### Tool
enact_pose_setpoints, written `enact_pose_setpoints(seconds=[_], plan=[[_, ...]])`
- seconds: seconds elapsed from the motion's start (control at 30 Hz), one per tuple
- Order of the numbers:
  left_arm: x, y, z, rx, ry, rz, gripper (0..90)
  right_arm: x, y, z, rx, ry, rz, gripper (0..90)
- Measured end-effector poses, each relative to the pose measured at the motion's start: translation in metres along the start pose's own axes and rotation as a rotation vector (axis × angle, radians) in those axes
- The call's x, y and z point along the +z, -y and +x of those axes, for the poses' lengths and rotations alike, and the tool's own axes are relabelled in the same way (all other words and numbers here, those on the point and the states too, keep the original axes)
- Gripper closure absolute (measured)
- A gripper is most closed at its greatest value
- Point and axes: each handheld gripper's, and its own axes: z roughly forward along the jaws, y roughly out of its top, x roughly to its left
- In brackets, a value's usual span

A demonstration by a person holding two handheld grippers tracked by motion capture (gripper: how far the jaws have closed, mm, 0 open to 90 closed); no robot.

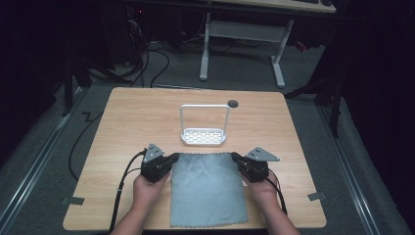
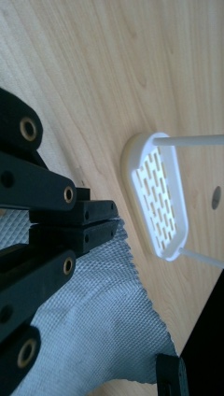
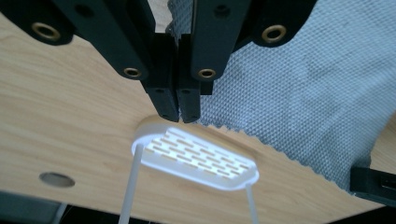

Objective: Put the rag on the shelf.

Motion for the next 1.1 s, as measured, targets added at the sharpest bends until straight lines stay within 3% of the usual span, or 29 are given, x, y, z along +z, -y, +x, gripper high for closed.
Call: enact_pose_setpoints(seconds=[0.2, 0.47, 0.67, 1.1], plan=[[-0.010, -0.014, -0.007, 0.019, -0.002, -0.056, 89.8, -0.011, -0.011, 0.002, -0.017, 0.016, -0.064, 88.8], [-0.020, -0.031, -0.005, 0.021, -0.021, -0.127, 89.8, -0.021, -0.029, 0.000, -0.016, 0.030, -0.144, 88.8], [-0.026, -0.051, -0.008, 0.045, -0.027, -0.181, 89.8, -0.027, -0.045, -0.002, -0.004, 0.031, -0.194, 88.8], [-0.034, -0.092, -0.010, 0.085, -0.049, -0.279, 89.9, -0.039, -0.083, -0.007, -0.029, 0.055, -0.293, 88.9]])
